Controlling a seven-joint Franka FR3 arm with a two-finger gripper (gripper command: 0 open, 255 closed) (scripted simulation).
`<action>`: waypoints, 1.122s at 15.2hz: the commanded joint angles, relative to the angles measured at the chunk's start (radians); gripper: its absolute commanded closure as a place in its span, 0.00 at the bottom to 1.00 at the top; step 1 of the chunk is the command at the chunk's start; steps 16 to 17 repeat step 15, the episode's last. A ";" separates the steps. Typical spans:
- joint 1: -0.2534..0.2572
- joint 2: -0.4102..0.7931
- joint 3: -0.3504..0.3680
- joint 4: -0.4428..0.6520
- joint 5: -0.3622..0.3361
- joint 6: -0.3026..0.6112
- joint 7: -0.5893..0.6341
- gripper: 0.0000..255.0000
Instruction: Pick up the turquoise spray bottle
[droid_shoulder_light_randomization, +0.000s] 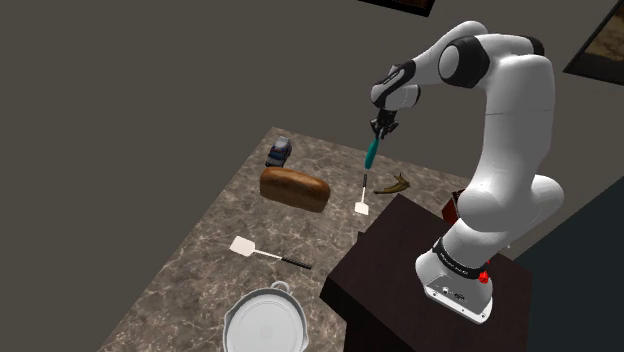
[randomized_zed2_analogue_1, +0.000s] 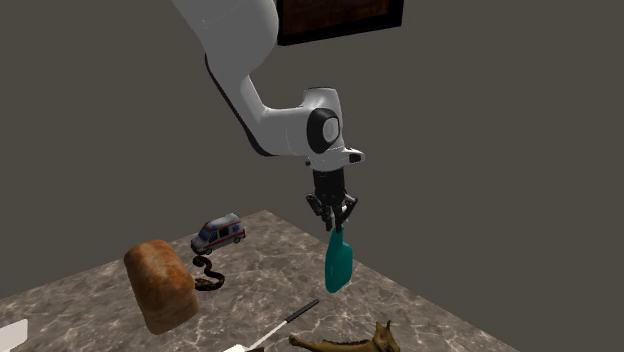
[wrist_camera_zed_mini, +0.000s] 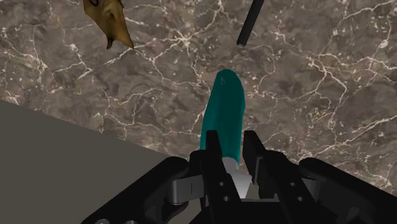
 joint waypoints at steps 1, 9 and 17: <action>0.002 -0.015 -0.003 0.003 -0.003 -0.017 0.000 1.00; 0.012 -0.084 -0.016 0.013 -0.020 -0.095 0.005 1.00; 0.016 -0.116 -0.022 0.024 -0.029 -0.138 0.007 1.00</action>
